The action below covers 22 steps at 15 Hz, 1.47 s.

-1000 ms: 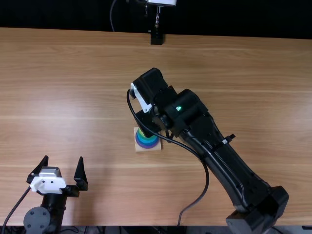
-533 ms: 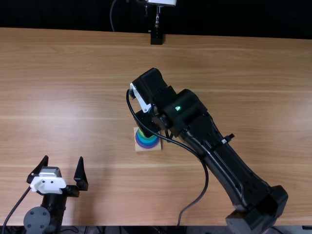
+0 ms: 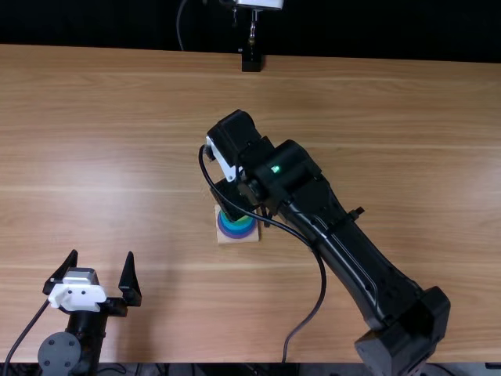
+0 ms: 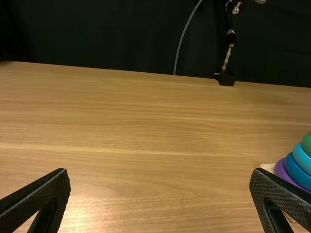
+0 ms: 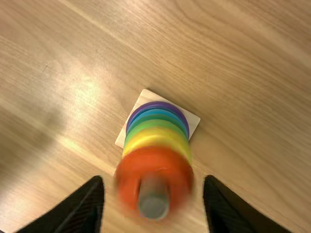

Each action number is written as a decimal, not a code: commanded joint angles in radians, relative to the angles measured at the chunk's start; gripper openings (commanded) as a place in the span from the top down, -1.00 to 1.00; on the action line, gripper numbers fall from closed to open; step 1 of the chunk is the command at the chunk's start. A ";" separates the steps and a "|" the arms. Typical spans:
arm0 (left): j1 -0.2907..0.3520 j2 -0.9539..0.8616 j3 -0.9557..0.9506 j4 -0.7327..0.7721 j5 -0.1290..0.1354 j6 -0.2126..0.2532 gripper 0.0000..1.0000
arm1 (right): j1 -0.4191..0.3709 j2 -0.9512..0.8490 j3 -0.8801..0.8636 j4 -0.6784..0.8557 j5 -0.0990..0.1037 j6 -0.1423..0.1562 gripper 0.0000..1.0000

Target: Build the Hanoi tower: stack the rings onto the peg from bottom to top in this color order: purple, dark blue, light blue, dark green, light green, yellow, orange.

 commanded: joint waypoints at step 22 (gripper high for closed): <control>-0.001 -0.012 -0.039 -0.004 -0.010 0.005 -1.00 | -0.669 -1.483 -1.599 1.405 0.109 -0.014 -1.00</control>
